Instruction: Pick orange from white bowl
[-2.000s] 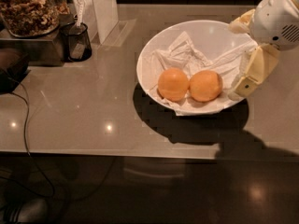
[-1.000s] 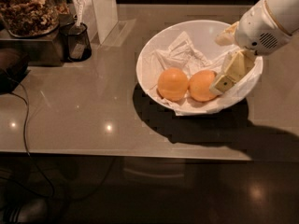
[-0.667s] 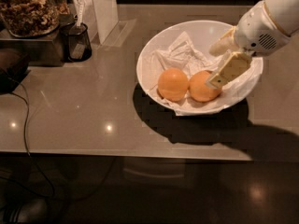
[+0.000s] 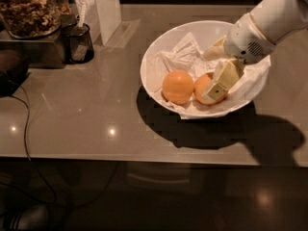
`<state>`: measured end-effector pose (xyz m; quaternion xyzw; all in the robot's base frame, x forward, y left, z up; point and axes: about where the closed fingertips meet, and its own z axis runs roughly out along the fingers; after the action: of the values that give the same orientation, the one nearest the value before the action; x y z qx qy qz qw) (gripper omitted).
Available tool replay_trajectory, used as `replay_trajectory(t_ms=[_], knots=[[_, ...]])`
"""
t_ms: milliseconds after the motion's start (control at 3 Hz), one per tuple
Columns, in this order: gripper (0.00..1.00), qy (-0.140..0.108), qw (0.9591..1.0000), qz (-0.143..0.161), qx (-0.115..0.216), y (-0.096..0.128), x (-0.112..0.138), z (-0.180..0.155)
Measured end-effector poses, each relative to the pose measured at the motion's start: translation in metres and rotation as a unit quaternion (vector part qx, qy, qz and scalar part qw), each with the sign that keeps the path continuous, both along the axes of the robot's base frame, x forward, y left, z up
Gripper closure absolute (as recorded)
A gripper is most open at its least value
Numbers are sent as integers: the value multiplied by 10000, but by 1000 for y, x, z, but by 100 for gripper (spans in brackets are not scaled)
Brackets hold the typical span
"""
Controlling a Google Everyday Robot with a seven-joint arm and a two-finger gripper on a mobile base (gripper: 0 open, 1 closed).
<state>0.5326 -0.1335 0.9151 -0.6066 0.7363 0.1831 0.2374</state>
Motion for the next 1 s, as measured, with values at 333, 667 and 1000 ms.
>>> replay_trajectory(t_ms=[333,667,1000], knots=[[15,218,9996,171,39,10,7,-16],[14,345,9991,217,88,12,14,-30],[14,385,9990,213,79,8,22,-38]])
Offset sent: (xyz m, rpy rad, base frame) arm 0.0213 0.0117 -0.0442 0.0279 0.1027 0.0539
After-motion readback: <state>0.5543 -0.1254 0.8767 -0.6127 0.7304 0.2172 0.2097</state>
